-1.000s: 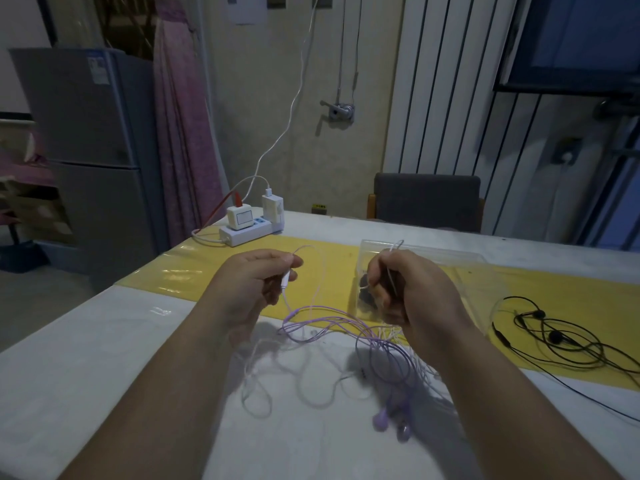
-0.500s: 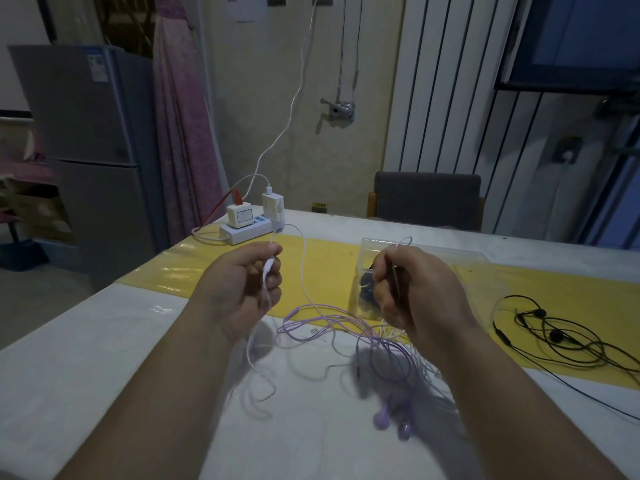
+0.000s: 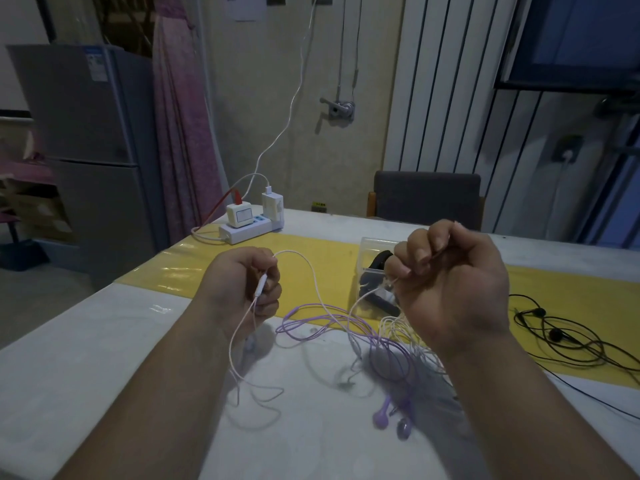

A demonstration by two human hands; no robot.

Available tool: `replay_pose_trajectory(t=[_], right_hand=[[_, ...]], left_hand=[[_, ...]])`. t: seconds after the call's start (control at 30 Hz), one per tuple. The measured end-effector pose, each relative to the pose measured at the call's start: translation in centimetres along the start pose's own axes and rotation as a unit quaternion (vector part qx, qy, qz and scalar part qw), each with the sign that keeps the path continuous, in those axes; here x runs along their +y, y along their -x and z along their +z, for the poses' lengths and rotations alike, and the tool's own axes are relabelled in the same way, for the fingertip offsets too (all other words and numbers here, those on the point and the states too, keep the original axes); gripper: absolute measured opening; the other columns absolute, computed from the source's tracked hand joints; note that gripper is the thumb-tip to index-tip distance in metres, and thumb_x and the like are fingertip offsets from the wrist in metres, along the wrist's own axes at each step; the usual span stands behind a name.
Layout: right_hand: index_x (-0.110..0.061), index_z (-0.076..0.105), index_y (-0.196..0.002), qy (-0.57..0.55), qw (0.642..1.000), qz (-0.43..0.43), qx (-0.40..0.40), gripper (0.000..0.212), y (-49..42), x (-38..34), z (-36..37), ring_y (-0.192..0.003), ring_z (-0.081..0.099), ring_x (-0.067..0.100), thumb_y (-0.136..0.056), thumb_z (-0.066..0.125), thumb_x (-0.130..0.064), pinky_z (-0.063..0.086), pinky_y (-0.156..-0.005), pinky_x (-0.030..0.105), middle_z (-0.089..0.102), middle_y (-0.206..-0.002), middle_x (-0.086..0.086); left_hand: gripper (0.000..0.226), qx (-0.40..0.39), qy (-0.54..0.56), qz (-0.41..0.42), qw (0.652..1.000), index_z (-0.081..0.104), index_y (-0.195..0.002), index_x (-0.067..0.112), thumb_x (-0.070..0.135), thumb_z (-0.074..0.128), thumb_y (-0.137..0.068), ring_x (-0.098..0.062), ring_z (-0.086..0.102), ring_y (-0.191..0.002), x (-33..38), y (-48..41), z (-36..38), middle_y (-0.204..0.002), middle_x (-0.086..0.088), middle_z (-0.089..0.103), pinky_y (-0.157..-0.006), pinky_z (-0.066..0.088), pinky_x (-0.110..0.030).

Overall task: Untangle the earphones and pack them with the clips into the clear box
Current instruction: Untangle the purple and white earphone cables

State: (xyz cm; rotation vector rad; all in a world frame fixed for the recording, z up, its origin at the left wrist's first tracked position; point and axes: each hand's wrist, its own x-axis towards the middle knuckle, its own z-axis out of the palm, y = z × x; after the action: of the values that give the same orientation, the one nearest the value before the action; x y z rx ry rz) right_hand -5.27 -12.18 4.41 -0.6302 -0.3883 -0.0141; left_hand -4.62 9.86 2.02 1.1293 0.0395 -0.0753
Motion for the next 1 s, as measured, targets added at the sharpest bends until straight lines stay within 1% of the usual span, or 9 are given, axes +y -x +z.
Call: replay_pose_trajectory(t=[0.1,0.3,0.4,0.5,0.63,0.73,0.83,0.93,1.0], right_hand=[[-0.013,0.04,-0.06,0.002,1.0,-0.007,0.003,0.022,-0.1,0.0,-0.2,-0.053,0.028,0.017,-0.08,0.041,-0.023,0.031,-0.051,0.027,0.033,-0.059,0.005],[-0.013,0.041,-0.061,0.016,0.999,-0.029,0.022,0.02,-0.2,0.2,-0.4,-0.056,0.03,0.017,-0.079,0.043,-0.022,0.03,-0.056,0.029,0.034,-0.063,0.006],[-0.013,0.041,-0.062,0.008,1.0,-0.009,0.023,0.025,-0.1,0.2,-0.3,-0.053,0.026,0.015,-0.085,0.041,-0.022,0.025,-0.051,0.027,0.034,-0.058,0.004],[-0.014,0.041,-0.061,0.015,0.999,0.034,0.014,0.024,0.2,-0.2,0.2,-0.045,0.02,0.012,-0.083,0.042,-0.021,0.017,-0.044,0.024,0.03,-0.05,0.001],[-0.013,0.044,-0.064,0.064,0.992,0.106,-0.002,0.021,0.5,0.2,0.9,-0.04,0.023,0.009,-0.084,0.044,-0.021,0.021,-0.039,0.02,0.036,-0.05,0.002],[-0.013,0.052,-0.066,0.12,0.978,0.168,0.01,0.032,0.5,1.4,0.8,-0.043,0.036,0.012,-0.095,0.041,-0.022,0.033,-0.044,0.021,0.05,-0.054,0.005],[-0.01,0.058,-0.074,0.239,0.954,0.182,-0.004,0.034,0.8,2.6,0.7,-0.05,0.047,0.014,-0.1,0.039,-0.019,0.038,-0.051,0.026,0.061,-0.063,0.007],[-0.009,0.065,-0.079,0.384,0.91,0.159,-0.011,0.031,1.2,3.7,0.7,-0.058,0.056,0.015,-0.099,0.042,-0.016,0.041,-0.052,0.027,0.07,-0.079,0.006],[-0.014,0.069,-0.083,0.47,0.871,0.141,-0.013,0.025,1.4,4.3,0.7,-0.065,0.057,0.012,-0.097,0.049,-0.02,0.04,-0.054,0.026,0.069,-0.085,-0.003]], left_hand=[[0.013,-0.019,-0.007,0.002,1.0,0.028,-0.058,0.012,0.008,0.04,-0.063,-0.013,0.02,-0.033,0.0,0.0,-0.2,-0.045,-0.005,0.027,-0.044,0.011,-0.015],[0.016,-0.018,-0.024,-0.005,1.0,0.022,-0.051,0.015,0.006,0.035,-0.055,-0.013,0.014,-0.033,-0.1,0.0,-0.2,-0.041,-0.005,0.022,-0.044,0.011,-0.013],[0.015,0.03,-0.025,-0.022,0.999,0.03,-0.052,0.014,0.008,0.041,-0.06,-0.014,0.018,-0.031,-0.2,-0.3,-0.2,-0.042,-0.004,0.026,-0.042,0.014,-0.012],[0.01,0.065,0.001,-0.049,0.997,0.048,-0.058,0.01,0.011,0.056,-0.065,-0.01,0.025,-0.033,-0.3,-0.6,-0.2,-0.051,0.001,0.031,-0.039,0.015,-0.014],[0.013,0.067,0.038,-0.044,0.996,0.058,-0.07,0.007,0.01,0.059,-0.082,-0.006,0.039,-0.038,-0.4,-0.7,0.2,-0.059,0.001,0.038,-0.036,0.03,-0.012],[0.015,0.067,0.011,-0.011,0.998,0.061,-0.074,0.009,0.012,0.06,-0.089,-0.006,0.045,-0.042,-0.4,-0.4,0.5,-0.058,-0.001,0.054,-0.037,0.035,-0.013],[0.008,0.053,-0.05,0.023,0.997,0.061,-0.081,0.011,0.013,0.061,-0.089,-0.008,0.04,-0.042,-0.4,0.0,0.8,-0.063,-0.001,0.062,-0.038,0.028,-0.014],[0.006,0.031,-0.078,0.045,0.995,0.057,-0.085,0.011,0.013,0.063,-0.087,-0.008,0.033,-0.039,-0.6,0.2,1.0,-0.067,-0.001,0.068,-0.038,0.023,-0.014],[0.009,0.023,-0.085,0.061,0.994,0.058,-0.084,0.009,0.014,0.065,-0.083,-0.008,0.031,-0.038,-0.6,0.2,1.1,-0.07,-0.004,0.069,-0.037,0.022,-0.014]])
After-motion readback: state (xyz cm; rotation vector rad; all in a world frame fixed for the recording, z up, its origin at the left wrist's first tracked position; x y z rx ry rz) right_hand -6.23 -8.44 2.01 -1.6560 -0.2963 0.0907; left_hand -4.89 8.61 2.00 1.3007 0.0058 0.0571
